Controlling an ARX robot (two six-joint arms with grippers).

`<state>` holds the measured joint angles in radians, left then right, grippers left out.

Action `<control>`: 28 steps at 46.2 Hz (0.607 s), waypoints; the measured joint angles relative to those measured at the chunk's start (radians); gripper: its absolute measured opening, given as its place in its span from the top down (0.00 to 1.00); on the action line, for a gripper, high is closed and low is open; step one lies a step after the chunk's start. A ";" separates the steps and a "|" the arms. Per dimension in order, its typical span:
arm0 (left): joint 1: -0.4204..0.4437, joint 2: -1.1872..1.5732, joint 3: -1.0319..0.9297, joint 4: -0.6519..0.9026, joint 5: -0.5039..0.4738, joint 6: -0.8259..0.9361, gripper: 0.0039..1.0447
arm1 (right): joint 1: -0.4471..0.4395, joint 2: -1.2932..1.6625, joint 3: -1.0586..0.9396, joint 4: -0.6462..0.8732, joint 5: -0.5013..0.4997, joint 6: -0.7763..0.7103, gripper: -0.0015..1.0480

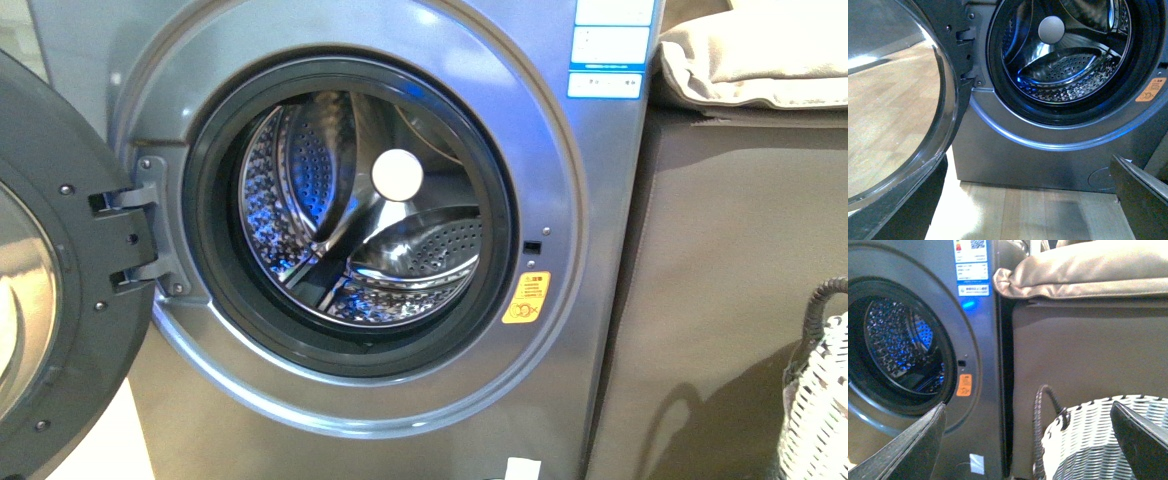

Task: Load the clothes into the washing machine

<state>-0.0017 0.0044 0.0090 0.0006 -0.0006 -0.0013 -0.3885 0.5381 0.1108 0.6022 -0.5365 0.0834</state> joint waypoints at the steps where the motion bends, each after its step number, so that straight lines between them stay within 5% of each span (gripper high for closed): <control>1: 0.000 0.000 0.000 0.000 0.000 0.000 0.06 | -0.014 0.040 0.012 0.034 -0.010 0.002 0.07; 12: 0.000 0.000 0.000 0.000 0.000 0.000 0.06 | -0.124 0.467 0.162 0.266 -0.042 0.017 0.07; 28: 0.000 0.000 0.000 0.000 0.000 0.000 0.06 | -0.132 0.994 0.398 0.208 0.171 -0.075 0.07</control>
<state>-0.0017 0.0044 0.0090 0.0006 -0.0006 -0.0010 -0.5205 1.5318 0.5087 0.8097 -0.3653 0.0086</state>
